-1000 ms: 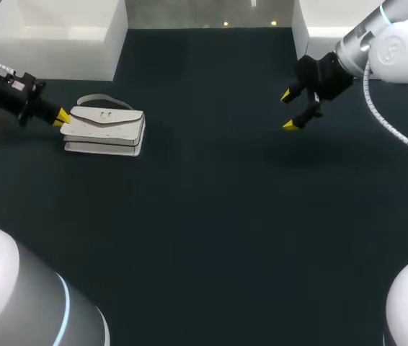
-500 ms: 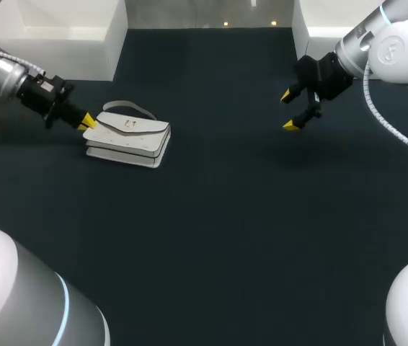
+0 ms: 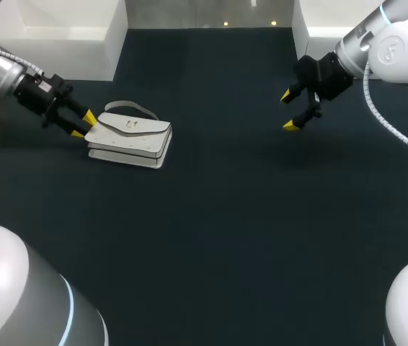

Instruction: Pick up the bag, open it, inspect its contents, close it, and place it on the opposite side

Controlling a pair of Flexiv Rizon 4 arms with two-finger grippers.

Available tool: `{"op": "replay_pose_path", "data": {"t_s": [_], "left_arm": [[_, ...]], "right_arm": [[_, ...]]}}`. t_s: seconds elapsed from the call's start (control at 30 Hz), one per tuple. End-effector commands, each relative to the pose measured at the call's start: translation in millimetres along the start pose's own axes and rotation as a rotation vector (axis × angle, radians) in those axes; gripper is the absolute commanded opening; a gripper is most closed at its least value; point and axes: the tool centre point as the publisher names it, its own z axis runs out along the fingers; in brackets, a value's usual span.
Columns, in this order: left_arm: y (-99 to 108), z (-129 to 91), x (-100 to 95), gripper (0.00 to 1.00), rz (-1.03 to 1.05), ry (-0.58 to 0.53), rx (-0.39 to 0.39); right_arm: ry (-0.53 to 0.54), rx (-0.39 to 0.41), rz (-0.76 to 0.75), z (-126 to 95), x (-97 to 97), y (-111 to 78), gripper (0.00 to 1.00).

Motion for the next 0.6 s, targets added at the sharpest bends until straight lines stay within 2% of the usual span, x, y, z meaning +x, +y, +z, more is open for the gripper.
{"op": "replay_pose_path", "data": {"t_s": [0.03, 0.23, 0.43, 0.6], "left_arm": [[1.4, -1.8, 4.9, 0.48, 0.023, -0.034, -0.011], [-5.4, 7.0, 1.7, 0.44, 0.061, -0.053, -0.076], [-10.8, 10.6, -1.7, 0.39, 0.067, -0.066, -0.092], [-13.5, 9.8, -5.3, 0.28, 0.065, -0.072, -0.084]], "right_arm": [[0.001, -0.001, -0.001, 0.4, -0.3, -0.3, 1.00], [0.001, -0.001, -0.001, 0.4, -0.3, -0.3, 1.00], [0.001, -0.001, -0.001, 0.4, -0.3, -0.3, 1.00], [0.001, -0.001, -0.001, 0.4, -0.3, -0.3, 1.00]]}}
